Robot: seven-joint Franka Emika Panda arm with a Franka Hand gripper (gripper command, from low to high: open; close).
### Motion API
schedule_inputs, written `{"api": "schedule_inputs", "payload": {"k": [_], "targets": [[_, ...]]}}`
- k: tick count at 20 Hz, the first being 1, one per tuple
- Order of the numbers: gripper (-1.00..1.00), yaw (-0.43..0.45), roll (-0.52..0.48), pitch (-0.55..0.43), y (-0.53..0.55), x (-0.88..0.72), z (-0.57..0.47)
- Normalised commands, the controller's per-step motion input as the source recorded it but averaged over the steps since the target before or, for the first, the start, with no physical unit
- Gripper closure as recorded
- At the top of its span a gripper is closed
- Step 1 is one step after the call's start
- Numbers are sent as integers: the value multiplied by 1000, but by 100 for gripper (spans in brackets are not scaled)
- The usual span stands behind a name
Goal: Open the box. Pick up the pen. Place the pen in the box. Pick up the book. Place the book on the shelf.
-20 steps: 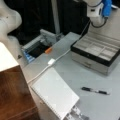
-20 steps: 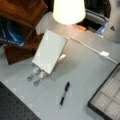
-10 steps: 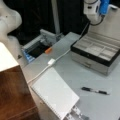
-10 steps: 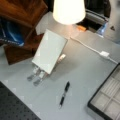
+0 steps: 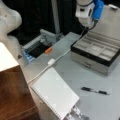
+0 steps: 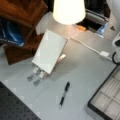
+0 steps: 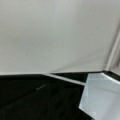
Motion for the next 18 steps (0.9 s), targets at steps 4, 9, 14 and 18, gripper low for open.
{"api": "schedule_inputs", "payload": {"k": [4,9,14,18], "targets": [[-100,159,-433,86,-458,133,135],[-100,47,-528,114,-424,278,65],[-100,37,-545,121,-399,402,-8],[-100,165,-411,133,-421,479,-22]]}}
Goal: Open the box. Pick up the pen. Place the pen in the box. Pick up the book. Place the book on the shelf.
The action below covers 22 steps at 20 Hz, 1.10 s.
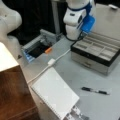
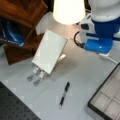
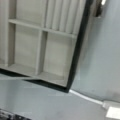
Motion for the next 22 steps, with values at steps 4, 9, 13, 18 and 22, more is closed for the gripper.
{"api": "schedule_inputs", "payload": {"k": [4,9,13,18,22], "targets": [[-100,289,-282,148,-314,431,55],[-100,452,-267,91,-331,428,-9],[-100,502,-252,97,-305,447,-91],[-100,462,-241,124,-203,441,-13],[-100,383,-107,117,-149,534,-47]]}}
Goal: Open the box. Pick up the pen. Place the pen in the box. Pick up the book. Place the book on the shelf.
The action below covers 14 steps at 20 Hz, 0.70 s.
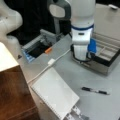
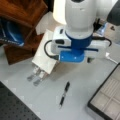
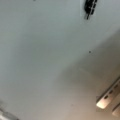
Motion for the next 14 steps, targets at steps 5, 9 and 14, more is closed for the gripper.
{"api": "schedule_inputs", "payload": {"k": [5,9,14], "targets": [[-100,284,-44,172,-110,582,-100],[-100,184,-24,151,15,522,-132],[-100,114,-53,115,49,372,-109]]}}
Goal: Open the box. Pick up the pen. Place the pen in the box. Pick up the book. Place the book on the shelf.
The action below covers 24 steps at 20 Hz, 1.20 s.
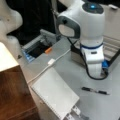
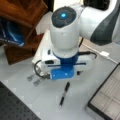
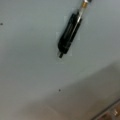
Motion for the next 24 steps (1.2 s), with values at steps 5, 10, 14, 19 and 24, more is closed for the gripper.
{"api": "schedule_inputs", "payload": {"k": [5,10,14,19,24], "targets": [[-100,93,-89,81,82,213,-84],[-100,82,-124,41,65,131,-147],[-100,93,-164,-16,21,83,-173],[-100,136,-186,-61,-51,56,-267],[-100,168,-154,-84,-97,71,-335]]}}
